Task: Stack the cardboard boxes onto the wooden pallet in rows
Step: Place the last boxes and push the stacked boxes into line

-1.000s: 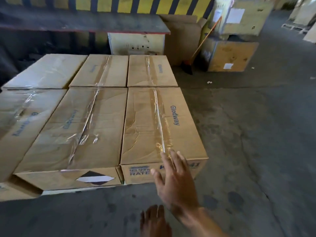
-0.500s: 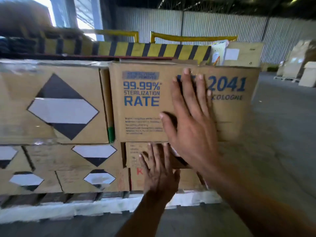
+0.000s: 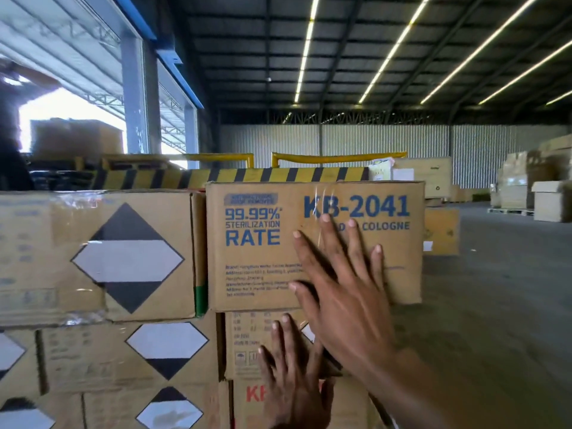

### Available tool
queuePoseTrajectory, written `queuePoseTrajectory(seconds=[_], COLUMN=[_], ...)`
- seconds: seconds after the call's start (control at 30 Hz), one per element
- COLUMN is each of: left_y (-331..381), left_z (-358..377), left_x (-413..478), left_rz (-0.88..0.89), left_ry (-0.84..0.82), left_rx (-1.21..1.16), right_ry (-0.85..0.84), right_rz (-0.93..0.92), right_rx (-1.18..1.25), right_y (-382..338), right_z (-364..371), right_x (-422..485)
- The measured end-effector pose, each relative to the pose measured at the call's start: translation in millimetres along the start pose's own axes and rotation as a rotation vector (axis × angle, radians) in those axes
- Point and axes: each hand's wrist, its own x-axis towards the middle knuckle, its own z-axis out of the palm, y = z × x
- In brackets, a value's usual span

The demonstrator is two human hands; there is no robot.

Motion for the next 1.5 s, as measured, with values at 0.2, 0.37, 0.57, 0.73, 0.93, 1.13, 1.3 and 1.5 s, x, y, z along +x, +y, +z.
queuePoseTrajectory(seconds=[0.2, 0.37, 0.57, 0.73, 0.93, 1.13, 1.3, 1.5], left_y=[1.1, -4.4, -13.2, -15.4, -9.5, -9.5, -9.4, -9.9], left_z=[9.3, 19.3, 41.4, 46.4, 62.5, 71.2, 75.2, 78.6], left_x=[9.2, 21.2, 33.9, 47.7, 59.1, 60.7, 59.9, 59.6], left_rz=[-0.025, -0.046, -0.034, -0.055, -0.107, -0.118, -0.116, -0.110], left_ry=[-0.066, -0.114, -0.159, -0.174, -0.177, -0.163, -0.133, -0.127], left_rx=[-0.017, -0.018, -0.024, -0.081, -0.131, -0.126, -0.129, -0.120], right_ry=[0.021, -0.034, -0.016, -0.019, -0.009, -0.022, -0.072, -0.104], right_rz=[-0.011, -0.018, -0.030, -0.052, -0.064, -0.077, -0.067, -0.047], right_rx=[-0.041, -0.009, -0.020, -0.043, -0.055, -0.048, -0.051, -0.085], right_y=[4.9, 12.4, 19.8, 28.4, 40.9, 49.0, 53.9, 55.7], right_z=[11.4, 27.9, 48.7, 63.8, 79.4, 88.4, 106.8, 131.4], right_x=[3.8, 11.8, 19.1, 28.1, 34.6, 41.3, 50.6, 62.8])
